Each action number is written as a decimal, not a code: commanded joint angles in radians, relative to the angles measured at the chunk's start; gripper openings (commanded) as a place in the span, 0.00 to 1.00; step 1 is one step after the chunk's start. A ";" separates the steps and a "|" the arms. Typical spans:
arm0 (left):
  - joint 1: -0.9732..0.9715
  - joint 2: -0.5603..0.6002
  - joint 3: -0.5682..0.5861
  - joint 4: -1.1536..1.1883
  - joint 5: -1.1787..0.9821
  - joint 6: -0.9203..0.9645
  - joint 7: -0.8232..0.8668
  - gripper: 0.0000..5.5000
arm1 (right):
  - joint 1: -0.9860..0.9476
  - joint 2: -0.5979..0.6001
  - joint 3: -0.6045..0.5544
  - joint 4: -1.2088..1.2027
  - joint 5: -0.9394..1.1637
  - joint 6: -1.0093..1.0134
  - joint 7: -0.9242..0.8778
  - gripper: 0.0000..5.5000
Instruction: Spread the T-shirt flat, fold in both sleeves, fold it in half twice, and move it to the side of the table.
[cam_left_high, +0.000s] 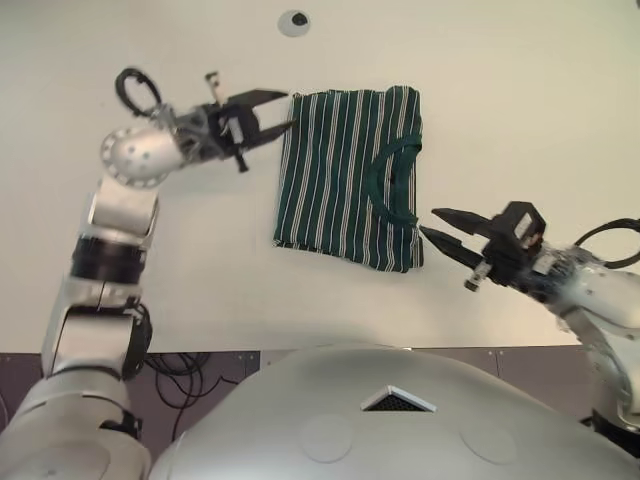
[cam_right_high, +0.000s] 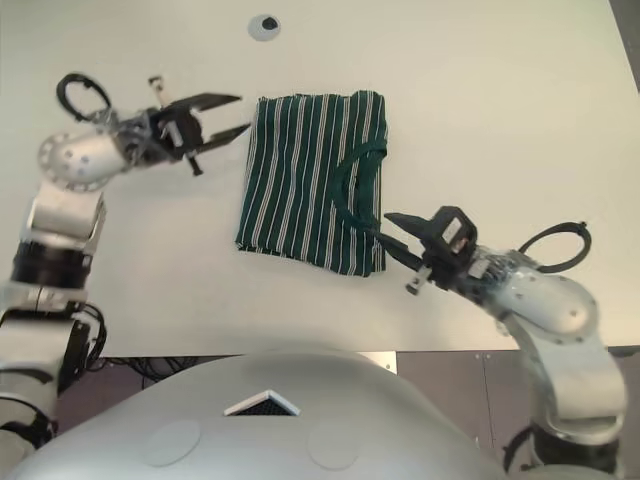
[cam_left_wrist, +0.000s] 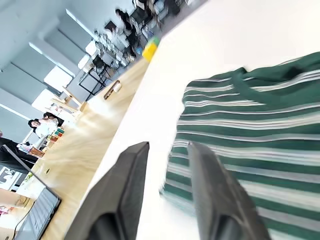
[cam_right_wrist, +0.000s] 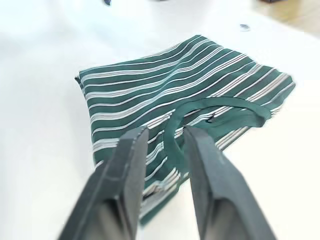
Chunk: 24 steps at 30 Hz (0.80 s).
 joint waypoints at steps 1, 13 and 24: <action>0.197 0.120 0.012 -0.145 -0.004 0.004 -0.079 0.38 | 0.139 -0.104 -0.008 0.032 -0.104 -0.136 0.058 0.36; 0.369 0.202 -0.081 -0.276 0.073 0.141 -0.183 0.44 | -0.033 -0.105 0.419 0.369 -0.595 -0.417 -0.090 0.46; 0.296 0.138 -0.188 -0.249 0.180 0.133 -0.150 0.39 | -0.057 -0.155 0.545 0.420 -0.762 -0.483 -0.120 0.29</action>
